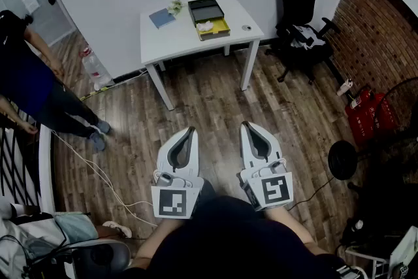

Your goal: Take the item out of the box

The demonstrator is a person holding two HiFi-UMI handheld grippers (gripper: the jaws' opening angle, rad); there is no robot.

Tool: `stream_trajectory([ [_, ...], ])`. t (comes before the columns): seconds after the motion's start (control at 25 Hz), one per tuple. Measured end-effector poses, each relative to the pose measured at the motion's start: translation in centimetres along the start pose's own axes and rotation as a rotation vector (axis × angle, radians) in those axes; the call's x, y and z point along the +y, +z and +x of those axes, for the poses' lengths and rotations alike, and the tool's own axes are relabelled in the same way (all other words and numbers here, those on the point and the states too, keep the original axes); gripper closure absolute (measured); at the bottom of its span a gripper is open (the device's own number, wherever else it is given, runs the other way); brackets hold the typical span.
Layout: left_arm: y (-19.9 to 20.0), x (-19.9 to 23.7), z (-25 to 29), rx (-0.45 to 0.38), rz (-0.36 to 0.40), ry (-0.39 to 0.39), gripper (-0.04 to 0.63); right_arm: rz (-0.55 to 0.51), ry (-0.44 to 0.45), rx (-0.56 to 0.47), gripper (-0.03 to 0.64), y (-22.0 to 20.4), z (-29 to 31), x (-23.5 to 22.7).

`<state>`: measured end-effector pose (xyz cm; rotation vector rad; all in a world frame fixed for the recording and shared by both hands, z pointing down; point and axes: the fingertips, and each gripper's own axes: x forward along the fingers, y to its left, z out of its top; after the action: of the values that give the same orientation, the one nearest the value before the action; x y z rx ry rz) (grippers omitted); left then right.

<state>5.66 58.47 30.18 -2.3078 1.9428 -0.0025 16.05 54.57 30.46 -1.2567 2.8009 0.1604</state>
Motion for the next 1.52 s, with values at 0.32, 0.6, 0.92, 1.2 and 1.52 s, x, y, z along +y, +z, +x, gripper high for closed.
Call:
stream_trajectory([
  [0.32,-0.4,0.0,1.0,0.018,0.001,-0.002,0.586,0.062,-0.002,-0.008,0.604,-0.2,0.6,-1.0],
  [0.6,-1.6,1.9,3.5,0.029,-0.019,0.004,0.586,0.042,0.016,0.005,0.604,-1.0,3.2,-1.4],
  [0.92,-4.0,5.7,9.7,0.045,-0.049,-0.036,0.468,0.056,-0.015,0.035,0.604,-2.6,9.8,-3.4],
  [1.2,-5.0,11.4,17.6,0.037,-0.070,-0.044,0.460,0.039,-0.005,0.035,0.604,-4.2,18.5,-5.7],
  [1.52,-5.8,16.7,26.0,0.037,-0.077,-0.079,0.460,0.042,-0.041,0.046,0.604,-5.0,27.2,-8.9],
])
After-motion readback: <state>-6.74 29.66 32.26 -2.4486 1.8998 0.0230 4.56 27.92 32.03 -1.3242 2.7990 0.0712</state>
